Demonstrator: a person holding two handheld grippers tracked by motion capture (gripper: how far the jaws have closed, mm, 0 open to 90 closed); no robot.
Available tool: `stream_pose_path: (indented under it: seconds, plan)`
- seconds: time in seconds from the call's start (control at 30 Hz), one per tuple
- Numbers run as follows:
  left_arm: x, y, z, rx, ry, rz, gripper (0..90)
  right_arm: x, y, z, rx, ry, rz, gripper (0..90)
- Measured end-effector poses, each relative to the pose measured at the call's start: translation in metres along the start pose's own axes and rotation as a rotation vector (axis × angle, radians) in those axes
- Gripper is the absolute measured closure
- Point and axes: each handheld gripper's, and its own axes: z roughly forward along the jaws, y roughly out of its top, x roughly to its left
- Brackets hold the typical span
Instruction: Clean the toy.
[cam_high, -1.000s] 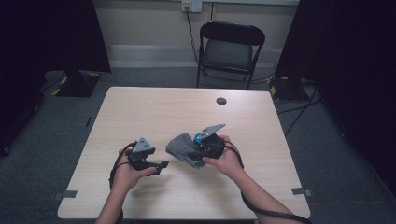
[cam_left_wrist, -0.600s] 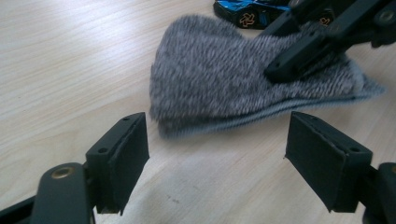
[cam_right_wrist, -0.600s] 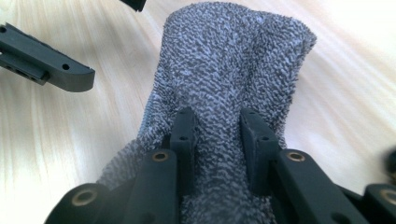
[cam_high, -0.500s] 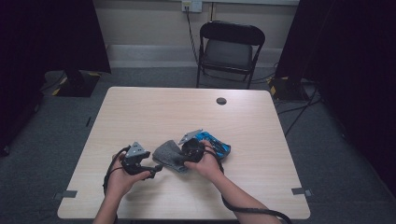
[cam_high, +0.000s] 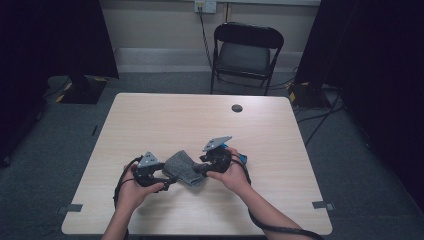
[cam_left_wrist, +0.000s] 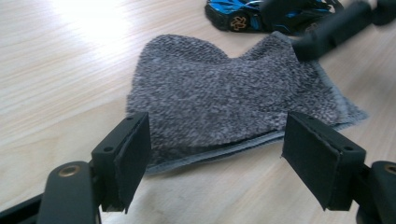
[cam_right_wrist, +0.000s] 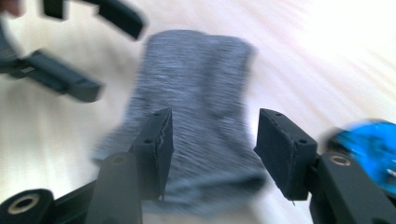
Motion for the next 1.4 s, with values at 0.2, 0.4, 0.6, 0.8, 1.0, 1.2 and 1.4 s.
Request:
stream_pose_path:
  seconds: [0.2, 0.4, 0.6, 0.8, 1.0, 1.2, 1.4]
  plan:
    - [-0.004, 0.0, 0.006, 0.011, -0.023, -0.023, 23.5, -0.016, -0.008, -0.002, 0.027, -0.057, 0.032, 50.0]
    - [-0.003, 0.002, 0.015, 0.011, -0.02, -0.051, 22.7, -0.01, -0.019, 0.008, 0.065, -0.02, 0.023, 57.5]
    - [-0.001, 0.011, 0.032, -0.004, -0.02, -0.079, 22.0, 0.003, -0.026, 0.01, 0.056, 0.026, 0.019, 57.8]
    - [0.005, 0.02, 0.048, 0.011, -0.016, -0.091, 22.3, 0.019, -0.03, 0.016, 0.027, 0.09, 0.041, 56.1]
    - [-0.001, 0.028, 0.053, 0.005, -0.024, -0.075, 23.0, 0.03, -0.03, 0.019, 0.0, 0.122, 0.038, 43.4]
    - [-0.013, 0.031, 0.039, -0.007, -0.006, -0.045, 23.9, 0.016, -0.024, -0.012, -0.063, 0.041, 0.006, 38.6]
    - [-0.024, 0.034, 0.033, -0.007, 0.006, -0.042, 25.3, -0.019, -0.022, -0.038, -0.093, -0.101, 0.035, 29.8]
